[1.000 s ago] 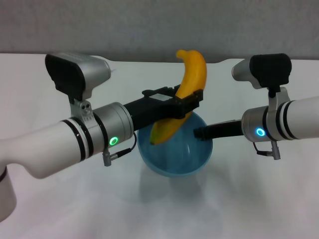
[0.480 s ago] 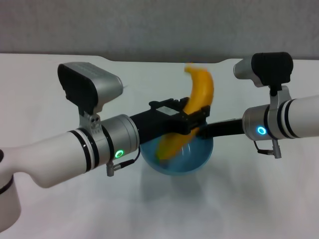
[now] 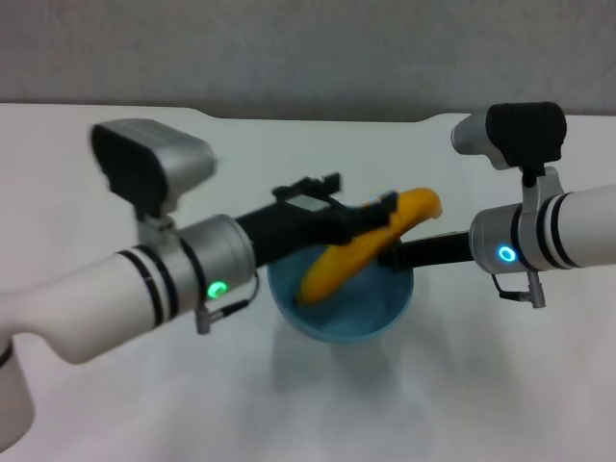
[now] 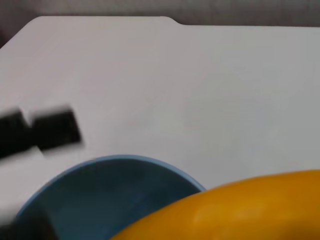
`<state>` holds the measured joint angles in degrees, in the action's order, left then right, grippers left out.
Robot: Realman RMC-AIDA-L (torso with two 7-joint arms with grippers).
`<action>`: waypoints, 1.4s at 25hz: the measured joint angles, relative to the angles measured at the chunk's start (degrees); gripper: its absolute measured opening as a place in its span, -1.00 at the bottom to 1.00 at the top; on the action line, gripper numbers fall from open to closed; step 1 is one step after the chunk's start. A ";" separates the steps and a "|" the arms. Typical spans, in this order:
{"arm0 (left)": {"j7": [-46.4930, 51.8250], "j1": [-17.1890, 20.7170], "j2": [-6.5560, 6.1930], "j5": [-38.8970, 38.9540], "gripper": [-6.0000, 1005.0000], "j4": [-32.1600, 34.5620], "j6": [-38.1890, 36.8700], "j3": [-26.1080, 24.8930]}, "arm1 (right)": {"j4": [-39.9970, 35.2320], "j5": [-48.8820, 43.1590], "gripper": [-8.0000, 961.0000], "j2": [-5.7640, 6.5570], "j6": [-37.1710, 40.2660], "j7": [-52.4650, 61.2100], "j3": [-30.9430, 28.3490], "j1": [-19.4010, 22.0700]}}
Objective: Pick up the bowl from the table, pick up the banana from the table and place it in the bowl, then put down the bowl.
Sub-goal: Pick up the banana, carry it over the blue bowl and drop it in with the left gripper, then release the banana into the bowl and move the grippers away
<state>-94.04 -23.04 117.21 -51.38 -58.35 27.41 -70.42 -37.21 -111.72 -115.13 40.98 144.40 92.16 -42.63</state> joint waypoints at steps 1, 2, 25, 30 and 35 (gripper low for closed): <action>-0.77 0.46 -0.09 1.19 0.79 0.03 0.13 -0.65 | 0.01 -0.01 -0.92 0.00 0.03 0.00 0.00 0.15; -1.55 1.04 -0.15 2.29 0.79 0.02 0.33 -1.38 | 0.02 -0.02 -0.92 0.00 0.07 0.00 0.00 0.31; -11.92 3.65 -0.53 -1.14 0.77 3.57 -3.53 -11.43 | 7.56 -14.82 -0.92 1.24 13.56 2.92 -13.98 -7.28; -16.42 3.67 -0.28 -1.02 0.77 3.36 -8.53 -12.20 | 9.25 -16.00 -0.92 0.31 12.42 2.62 -13.52 -8.09; -18.97 3.75 -0.04 -0.56 0.77 3.97 -15.53 -12.58 | 9.44 -15.80 -0.92 0.25 11.10 2.52 -13.68 -7.61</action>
<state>-113.00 -19.29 117.16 -51.95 -54.38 11.88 -83.00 -27.76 -127.52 -114.88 52.08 146.92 78.48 -50.24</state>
